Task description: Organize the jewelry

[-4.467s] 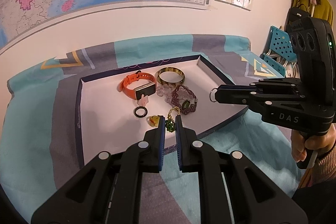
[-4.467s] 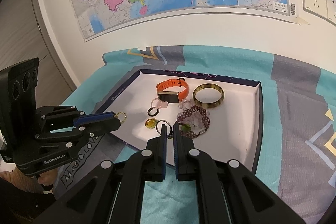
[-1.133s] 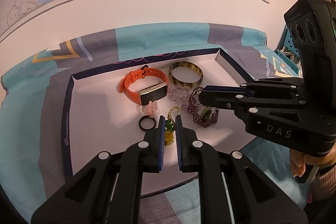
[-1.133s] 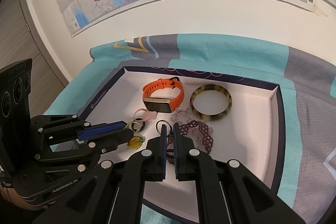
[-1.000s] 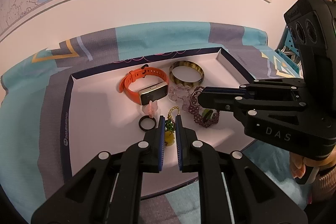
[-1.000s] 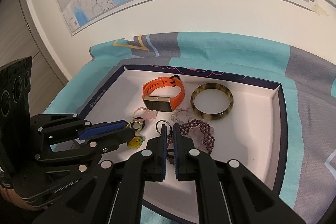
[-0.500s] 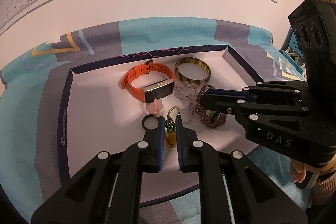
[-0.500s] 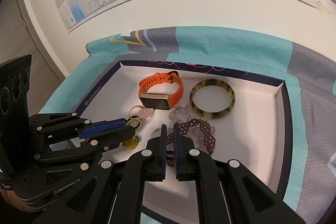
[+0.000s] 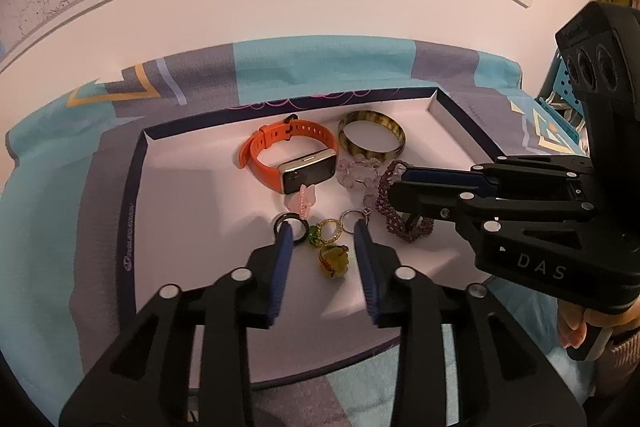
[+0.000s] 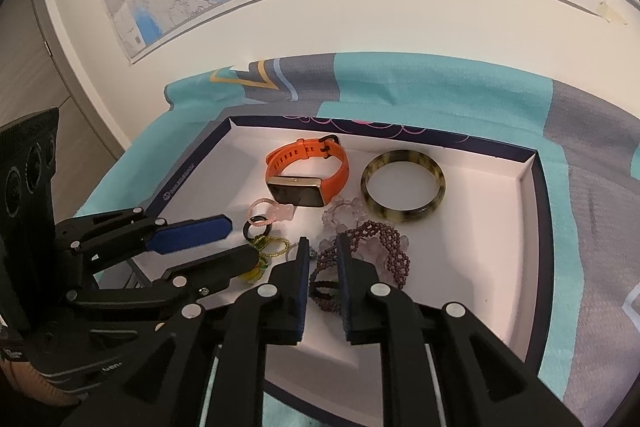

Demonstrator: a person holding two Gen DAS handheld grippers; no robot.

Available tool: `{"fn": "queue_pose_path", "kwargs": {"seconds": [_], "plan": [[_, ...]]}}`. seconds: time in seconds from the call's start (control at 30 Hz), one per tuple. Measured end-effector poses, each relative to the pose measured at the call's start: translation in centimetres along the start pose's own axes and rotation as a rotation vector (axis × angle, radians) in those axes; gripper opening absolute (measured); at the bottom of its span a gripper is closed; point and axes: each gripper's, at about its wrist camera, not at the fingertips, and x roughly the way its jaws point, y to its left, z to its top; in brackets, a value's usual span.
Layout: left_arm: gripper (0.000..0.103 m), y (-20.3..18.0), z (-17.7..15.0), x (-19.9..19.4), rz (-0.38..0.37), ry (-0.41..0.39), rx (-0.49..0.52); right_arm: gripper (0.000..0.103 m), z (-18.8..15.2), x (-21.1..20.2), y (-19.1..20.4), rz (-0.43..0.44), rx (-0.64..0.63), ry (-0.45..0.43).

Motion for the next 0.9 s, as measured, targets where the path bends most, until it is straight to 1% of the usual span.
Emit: {"fn": "queue_pose_path", "kwargs": {"seconds": [0.03,0.13,0.2,0.23,0.3,0.37,0.43,0.5,0.53,0.57,0.6,0.67,0.7,0.77,0.87,0.9], "plan": [[0.035,0.0,0.0,-0.2,0.004,-0.006,0.001,0.018,0.0,-0.1,0.0,-0.001,0.000,-0.002],[0.043,0.0,-0.1,-1.0,0.017,-0.025,0.000,0.021,-0.2,-0.5,0.0,-0.010,-0.003,-0.011],[0.051,-0.1,-0.3,-1.5,0.028,-0.038,0.005,0.026,-0.4,-0.8,0.0,-0.017,-0.004,-0.017],[0.052,-0.1,-0.4,-1.7,0.033,-0.043,0.007,0.028,-0.5,-0.9,0.0,-0.018,-0.004,-0.018],[0.060,-0.1,-0.6,-2.2,0.044,-0.053,0.009,0.030,-0.8,-1.2,0.0,-0.027,-0.005,-0.024],[0.066,-0.1,-0.8,-2.8,0.052,-0.065,0.006,0.038,-1.1,-1.6,0.0,-0.037,-0.004,-0.032],[0.071,-0.1,-1.1,-3.3,0.066,-0.074,0.003,0.041,-1.3,-2.1,0.1,-0.050,-0.004,-0.044],[0.082,0.0,-1.5,-4.0,0.080,-0.087,0.000,0.042,-1.6,-2.7,0.2,-0.060,-0.011,-0.053],[0.084,0.0,-1.7,-4.3,0.084,-0.093,0.000,0.049,-1.8,-3.1,0.4,-0.065,-0.015,-0.062],[0.090,-0.1,-2.0,-4.9,0.094,-0.104,0.002,0.057,-2.0,-3.4,0.4,-0.067,-0.017,-0.069],[0.098,-0.1,-2.1,-5.2,0.101,-0.111,0.003,0.061,-2.3,-3.7,0.6,-0.069,-0.022,-0.075],[0.097,0.0,-2.7,-6.1,0.116,-0.125,0.001,0.070,-2.9,-4.4,1.0,-0.078,-0.036,-0.088],[0.097,0.0,-2.9,-6.4,0.115,-0.129,-0.002,0.073,-3.4,-4.7,1.2,-0.080,-0.040,-0.095],[0.097,0.1,-3.5,-7.0,0.110,-0.130,-0.010,0.087,-4.1,-5.3,1.5,-0.097,-0.044,-0.105],[0.097,0.1,-4.4,-7.7,0.130,-0.137,-0.020,0.097,-5.4,-6.1,1.8,-0.126,-0.044,-0.123],[0.097,0.1,-4.6,-7.8,0.140,-0.138,-0.022,0.096,-5.7,-6.3,1.9,-0.135,-0.043,-0.124]]}}
